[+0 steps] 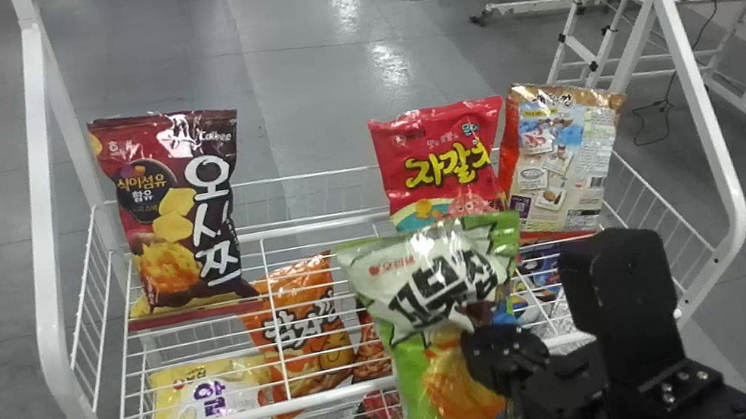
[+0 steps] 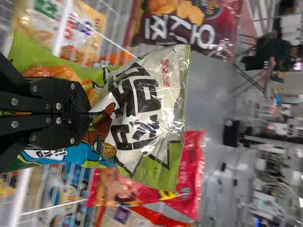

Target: Hold basket handle with left hand then pick Gkobukchip with right hand and place into basket

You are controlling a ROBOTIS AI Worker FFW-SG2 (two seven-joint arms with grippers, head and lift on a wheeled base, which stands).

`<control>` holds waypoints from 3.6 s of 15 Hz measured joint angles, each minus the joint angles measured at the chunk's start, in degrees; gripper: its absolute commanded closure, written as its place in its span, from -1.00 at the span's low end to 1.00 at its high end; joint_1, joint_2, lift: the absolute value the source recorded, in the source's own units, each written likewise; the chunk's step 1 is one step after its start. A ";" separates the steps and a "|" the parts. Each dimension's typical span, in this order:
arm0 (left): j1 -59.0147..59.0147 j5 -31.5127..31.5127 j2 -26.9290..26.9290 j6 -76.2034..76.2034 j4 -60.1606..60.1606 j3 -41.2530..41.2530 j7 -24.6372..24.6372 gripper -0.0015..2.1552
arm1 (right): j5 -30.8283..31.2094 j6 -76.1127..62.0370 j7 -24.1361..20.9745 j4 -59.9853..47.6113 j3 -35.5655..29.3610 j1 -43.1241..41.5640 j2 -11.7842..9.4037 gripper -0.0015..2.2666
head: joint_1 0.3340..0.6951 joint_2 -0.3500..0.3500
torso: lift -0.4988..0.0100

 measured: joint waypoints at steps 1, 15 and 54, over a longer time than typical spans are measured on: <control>0.12 0.00 -0.03 0.00 -0.08 0.02 0.17 0.58 | -0.92 4.56 0.55 -1.16 -0.51 0.11 0.04 0.78 | 1.00 -0.93 | 0.83; 0.42 -0.36 -0.54 0.00 -1.41 -0.92 1.97 0.58 | -8.04 10.27 1.97 1.37 -0.31 2.57 3.81 0.78 | 1.00 -0.80 | 0.83; -0.13 -3.82 -2.15 0.00 -0.62 -2.91 2.20 0.58 | 3.75 10.45 16.31 14.48 5.57 2.47 3.12 -0.93 | 1.00 -0.84 | 0.83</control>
